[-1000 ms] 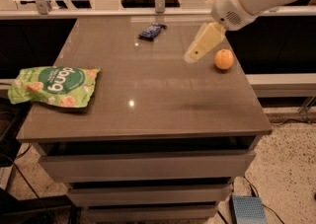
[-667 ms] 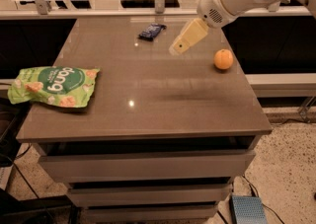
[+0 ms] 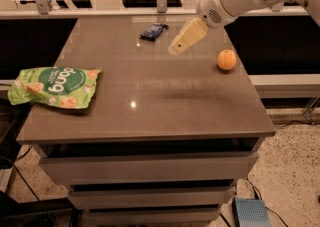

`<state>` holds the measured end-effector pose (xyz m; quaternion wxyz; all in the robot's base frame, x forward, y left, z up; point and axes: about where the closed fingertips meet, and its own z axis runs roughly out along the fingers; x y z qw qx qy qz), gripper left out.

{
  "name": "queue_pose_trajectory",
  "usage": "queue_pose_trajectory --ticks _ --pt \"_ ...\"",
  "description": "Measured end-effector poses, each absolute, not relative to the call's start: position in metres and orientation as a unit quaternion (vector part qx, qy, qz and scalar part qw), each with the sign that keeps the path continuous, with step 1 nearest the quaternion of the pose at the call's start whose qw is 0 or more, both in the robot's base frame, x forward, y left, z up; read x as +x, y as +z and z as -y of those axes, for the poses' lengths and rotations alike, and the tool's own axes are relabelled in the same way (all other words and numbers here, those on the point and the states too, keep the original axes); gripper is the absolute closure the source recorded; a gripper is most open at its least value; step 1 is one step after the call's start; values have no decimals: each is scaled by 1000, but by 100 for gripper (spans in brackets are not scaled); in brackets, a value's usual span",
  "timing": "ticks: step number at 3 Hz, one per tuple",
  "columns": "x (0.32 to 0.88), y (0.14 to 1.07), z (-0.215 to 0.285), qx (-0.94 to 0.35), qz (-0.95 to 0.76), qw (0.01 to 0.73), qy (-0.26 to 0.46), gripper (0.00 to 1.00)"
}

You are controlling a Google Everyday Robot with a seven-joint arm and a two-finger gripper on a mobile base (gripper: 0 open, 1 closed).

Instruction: Move rxbar blueberry near green rice chip bag

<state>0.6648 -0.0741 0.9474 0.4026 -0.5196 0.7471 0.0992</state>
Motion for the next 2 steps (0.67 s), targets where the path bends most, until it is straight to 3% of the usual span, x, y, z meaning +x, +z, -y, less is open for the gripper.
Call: queue_pose_trajectory --ticks 2 --pt "731 911 9 -466 -743 450 171 0"
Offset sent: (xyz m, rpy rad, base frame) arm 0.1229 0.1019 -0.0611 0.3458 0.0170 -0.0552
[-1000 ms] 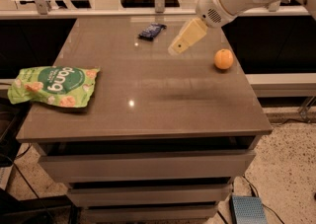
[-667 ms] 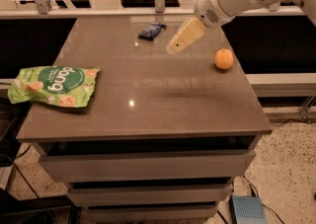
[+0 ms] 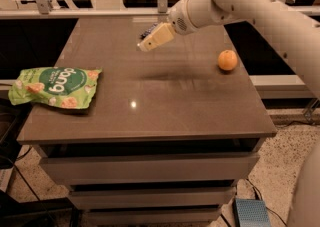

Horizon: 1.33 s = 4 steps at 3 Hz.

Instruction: Move rxbar blueberry near green rice chip bag

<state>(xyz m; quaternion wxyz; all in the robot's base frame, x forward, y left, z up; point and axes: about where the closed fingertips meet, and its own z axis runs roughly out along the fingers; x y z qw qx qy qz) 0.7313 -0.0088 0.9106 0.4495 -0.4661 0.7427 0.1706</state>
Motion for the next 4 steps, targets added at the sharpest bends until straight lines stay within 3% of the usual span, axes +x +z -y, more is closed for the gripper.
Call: queue_pose_trajectory --ticks 2,4 --pt "798 862 -18 -427 -741 481 195 0" --pt "837 831 -1 -407 -756 486 165 0"
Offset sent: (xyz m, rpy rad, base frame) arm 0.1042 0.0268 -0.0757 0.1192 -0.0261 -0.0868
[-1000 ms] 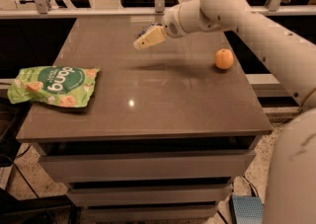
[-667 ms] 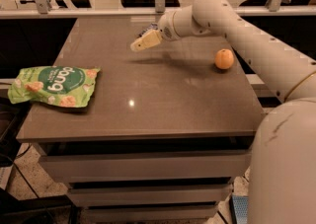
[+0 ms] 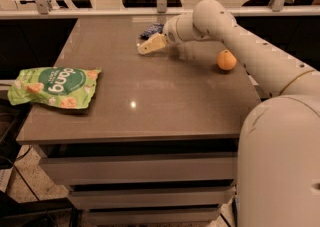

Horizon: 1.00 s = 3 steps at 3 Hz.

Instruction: Move rxbar blueberry near green rice chip bag

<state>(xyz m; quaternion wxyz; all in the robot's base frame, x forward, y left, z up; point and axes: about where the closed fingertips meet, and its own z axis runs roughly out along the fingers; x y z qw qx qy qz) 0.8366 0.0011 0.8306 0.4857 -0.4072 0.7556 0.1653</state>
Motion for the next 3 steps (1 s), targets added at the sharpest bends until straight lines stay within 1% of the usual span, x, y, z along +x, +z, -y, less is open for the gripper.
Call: queue_pose_trajectory --ticks 1,2,3 --pt "849 819 0 -393 -765 485 160 0" --pt "853 815 -4 -386 -768 485 162 16" --pt "853 815 -4 -386 -768 485 162 39"
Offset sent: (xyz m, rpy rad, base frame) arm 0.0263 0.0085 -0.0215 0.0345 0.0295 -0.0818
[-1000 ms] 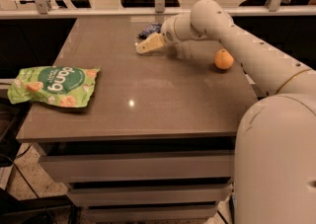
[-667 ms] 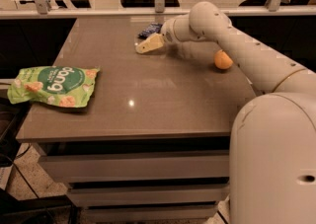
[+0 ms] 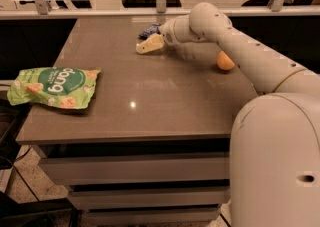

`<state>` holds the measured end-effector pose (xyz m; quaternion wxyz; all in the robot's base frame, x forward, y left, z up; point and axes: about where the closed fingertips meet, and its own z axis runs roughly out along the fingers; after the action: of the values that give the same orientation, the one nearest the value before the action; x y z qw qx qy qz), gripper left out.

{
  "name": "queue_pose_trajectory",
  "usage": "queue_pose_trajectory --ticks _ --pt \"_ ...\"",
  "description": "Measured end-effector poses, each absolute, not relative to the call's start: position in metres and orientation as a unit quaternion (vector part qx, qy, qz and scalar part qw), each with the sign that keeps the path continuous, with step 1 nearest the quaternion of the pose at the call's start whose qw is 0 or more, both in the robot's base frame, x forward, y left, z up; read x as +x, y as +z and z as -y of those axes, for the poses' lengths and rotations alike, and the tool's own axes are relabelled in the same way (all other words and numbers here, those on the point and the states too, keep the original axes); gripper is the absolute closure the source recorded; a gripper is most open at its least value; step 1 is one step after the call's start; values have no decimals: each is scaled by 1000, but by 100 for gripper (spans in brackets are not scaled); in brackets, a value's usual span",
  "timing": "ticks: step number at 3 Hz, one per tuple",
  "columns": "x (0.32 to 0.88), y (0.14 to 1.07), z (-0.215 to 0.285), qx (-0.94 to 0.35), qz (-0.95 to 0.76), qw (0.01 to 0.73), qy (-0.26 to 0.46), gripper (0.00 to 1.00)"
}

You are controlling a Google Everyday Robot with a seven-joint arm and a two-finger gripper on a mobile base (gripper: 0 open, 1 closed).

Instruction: Move rxbar blueberry near green rice chip bag

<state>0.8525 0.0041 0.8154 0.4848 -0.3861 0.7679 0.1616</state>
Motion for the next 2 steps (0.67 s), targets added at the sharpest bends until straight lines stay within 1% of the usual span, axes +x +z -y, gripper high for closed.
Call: queue_pose_trajectory --ticks 2 --pt "852 818 -4 -386 -768 485 162 85"
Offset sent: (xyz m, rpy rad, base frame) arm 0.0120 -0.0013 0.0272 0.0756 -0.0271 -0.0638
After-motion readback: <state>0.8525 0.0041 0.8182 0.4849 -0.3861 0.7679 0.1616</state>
